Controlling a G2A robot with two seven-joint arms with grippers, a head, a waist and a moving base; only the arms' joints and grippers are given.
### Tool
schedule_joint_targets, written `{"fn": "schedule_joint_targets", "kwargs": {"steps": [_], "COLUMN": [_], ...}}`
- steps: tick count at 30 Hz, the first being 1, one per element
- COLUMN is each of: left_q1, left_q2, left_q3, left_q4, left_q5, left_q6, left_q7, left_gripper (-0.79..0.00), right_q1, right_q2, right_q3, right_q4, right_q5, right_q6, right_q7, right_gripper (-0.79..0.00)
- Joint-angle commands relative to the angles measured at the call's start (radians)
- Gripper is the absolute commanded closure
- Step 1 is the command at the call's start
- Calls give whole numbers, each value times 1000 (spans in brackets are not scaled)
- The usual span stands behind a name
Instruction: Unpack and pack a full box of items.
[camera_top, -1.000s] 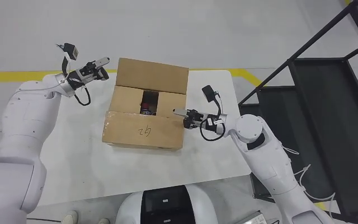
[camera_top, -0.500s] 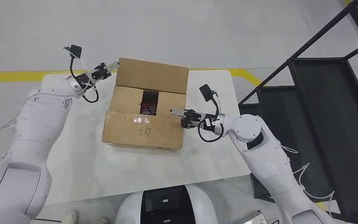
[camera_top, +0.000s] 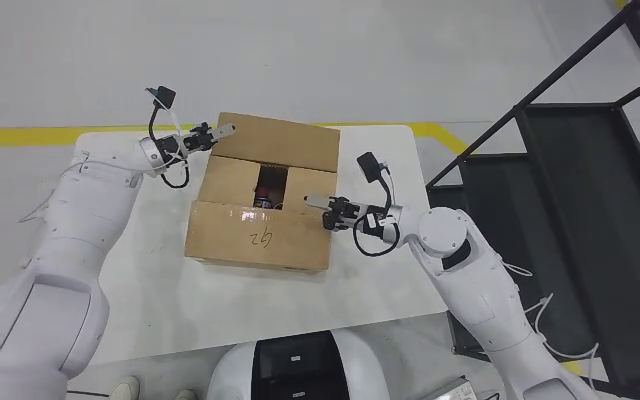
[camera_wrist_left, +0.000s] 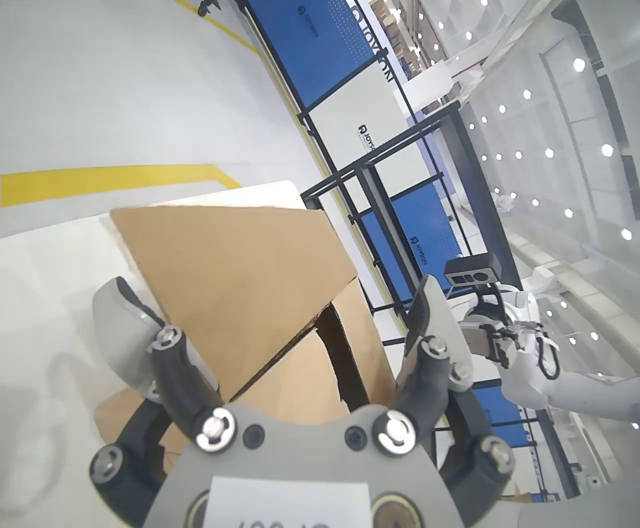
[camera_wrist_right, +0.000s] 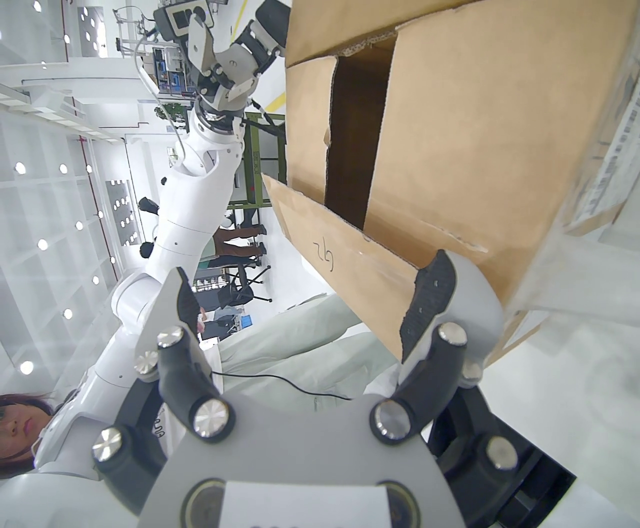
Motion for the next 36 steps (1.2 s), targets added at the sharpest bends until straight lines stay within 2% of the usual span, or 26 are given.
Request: {"fn": "schedule_joint_targets", "kwargs": {"steps": [1,5,9,16,23,29,36], "left_q1": [-6,-3,18,65,104,129,149], "left_q2": [-5,-5,11,61,110,151,195], "left_q3": [-11,-24,-32,-31,-23,-4,25], "left_q4": [13,0,-44,-145,-251,-334,-421], "left_q5": [-52,-125,-189,-260,-319,-340,-359], "left_q6": [-13,9,34,76,115,149,206], "left_q7": [-55,-80,-105,-146,-186,-220,-277], "left_gripper": [-785,-785,-785,-785,-785,-785,-785], "right_q1": [-2,-6,-13,-28,-80,-131,-141], "right_q2": [0,1,3,10,24,33,35], "right_q3": [-3,-7,-9,-2,36,55,45], "right_q4": [-5,-8,-9,-16,-95,-130,-127], "right_q5": [2,-1,-3,-23,-69,-119,-135], "right_q6": [2,0,-5,-13,-38,-64,-64], "right_q7": [-2,-2,0,12,34,18,-2], "right_gripper": [-785,-785,-785,-785,-785,-785,-785]}}
